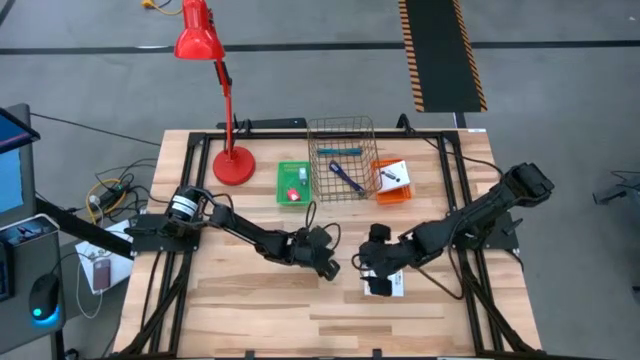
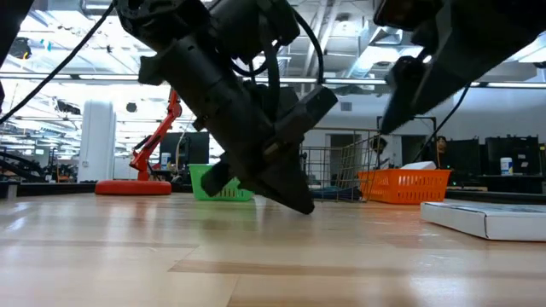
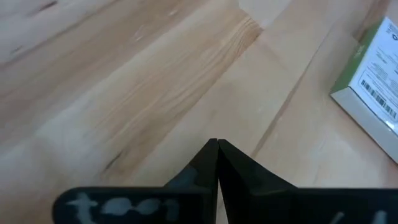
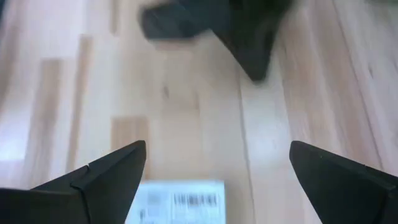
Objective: Pick and place items into bin
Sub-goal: Put the white box into the orange bin
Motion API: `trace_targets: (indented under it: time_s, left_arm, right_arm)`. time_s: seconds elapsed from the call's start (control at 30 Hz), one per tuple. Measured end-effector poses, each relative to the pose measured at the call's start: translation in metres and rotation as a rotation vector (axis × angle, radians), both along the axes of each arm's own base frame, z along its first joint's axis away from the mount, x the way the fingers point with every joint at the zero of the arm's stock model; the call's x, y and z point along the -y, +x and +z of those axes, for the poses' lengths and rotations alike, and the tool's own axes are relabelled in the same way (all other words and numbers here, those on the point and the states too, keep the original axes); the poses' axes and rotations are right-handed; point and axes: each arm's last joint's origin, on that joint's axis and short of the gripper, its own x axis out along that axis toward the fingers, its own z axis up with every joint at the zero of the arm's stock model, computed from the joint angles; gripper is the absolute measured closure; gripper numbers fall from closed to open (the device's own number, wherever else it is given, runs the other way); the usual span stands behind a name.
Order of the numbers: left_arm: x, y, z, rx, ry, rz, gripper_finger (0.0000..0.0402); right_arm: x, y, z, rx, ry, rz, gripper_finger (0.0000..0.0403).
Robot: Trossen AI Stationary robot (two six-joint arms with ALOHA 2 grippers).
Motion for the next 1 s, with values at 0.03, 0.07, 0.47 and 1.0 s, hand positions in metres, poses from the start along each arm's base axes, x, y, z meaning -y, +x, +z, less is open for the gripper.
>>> trace_targets:
  time_s: [0.03, 0.07, 0.47, 1.0]
  left_arm:
    - [0.002, -0.001, 0.0, -0.004, 0.0, 0.012, 0.0402]
    - [0.004, -0.003, -0.001, -0.006, 0.005, 0.019, 0.0402]
    - [0.029, -0.014, -0.002, -0.004, 0.111, 0.014, 0.0402]
    - [0.03, -0.014, -0.002, -0.008, 0.111, 0.003, 0.0402]
  right_arm:
    - [0.0, -0.001, 0.003, -0.036, 0.01, -0.01, 0.001]
    - [-0.001, -0.002, 0.006, -0.067, 0.02, -0.017, 0.001]
    - [-0.017, -0.029, 0.016, -0.373, 0.131, -0.08, 0.0012]
    - [-0.03, -0.021, -0.032, -0.537, 0.0, -0.051, 0.0012]
